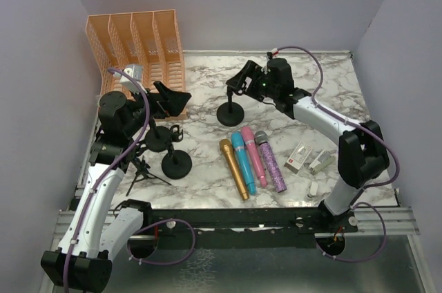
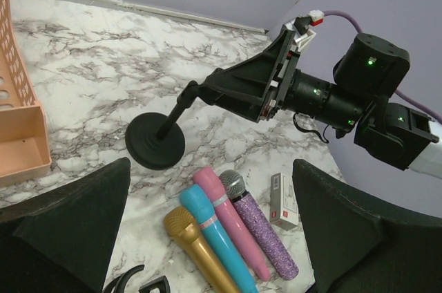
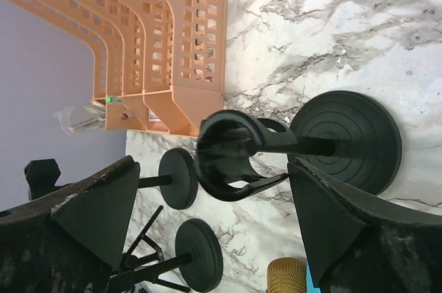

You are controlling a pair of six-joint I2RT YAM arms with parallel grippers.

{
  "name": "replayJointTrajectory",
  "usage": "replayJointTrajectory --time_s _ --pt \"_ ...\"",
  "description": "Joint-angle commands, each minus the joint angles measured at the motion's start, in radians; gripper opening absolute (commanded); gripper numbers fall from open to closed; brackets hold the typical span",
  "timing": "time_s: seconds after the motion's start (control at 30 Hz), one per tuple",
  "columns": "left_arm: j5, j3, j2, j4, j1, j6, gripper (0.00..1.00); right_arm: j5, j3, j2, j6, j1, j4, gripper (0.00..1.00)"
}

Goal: Attach the microphones to the stand

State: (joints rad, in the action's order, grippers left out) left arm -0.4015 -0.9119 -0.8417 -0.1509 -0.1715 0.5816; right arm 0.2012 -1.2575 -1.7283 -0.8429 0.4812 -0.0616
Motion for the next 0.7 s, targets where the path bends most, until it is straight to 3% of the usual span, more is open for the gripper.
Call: replayJointTrajectory --time_s 0.0,0.23,0.43,0.67 --pt "-0.012 -0.004 -0.005 0.008 0.003 -0.011 0.99 -0.026 -0.014 0.089 0.081 0.002 0.035 0.96" --pt "0.02 -0.017 0.002 -0.033 0.003 -0.049 0.99 -0.188 0.084 0.294 0.211 0.001 0.208 0.95" --pt "0.038 -0.024 0.0 -0.053 0.003 -0.069 0.99 -0.099 0.129 0.423 0.385 0.009 0.385 0.79" --pt "0.093 -0.03 0.005 -0.054 0.003 -0.071 0.99 -0.134 0.232 0.461 0.37 0.192 0.437 0.76"
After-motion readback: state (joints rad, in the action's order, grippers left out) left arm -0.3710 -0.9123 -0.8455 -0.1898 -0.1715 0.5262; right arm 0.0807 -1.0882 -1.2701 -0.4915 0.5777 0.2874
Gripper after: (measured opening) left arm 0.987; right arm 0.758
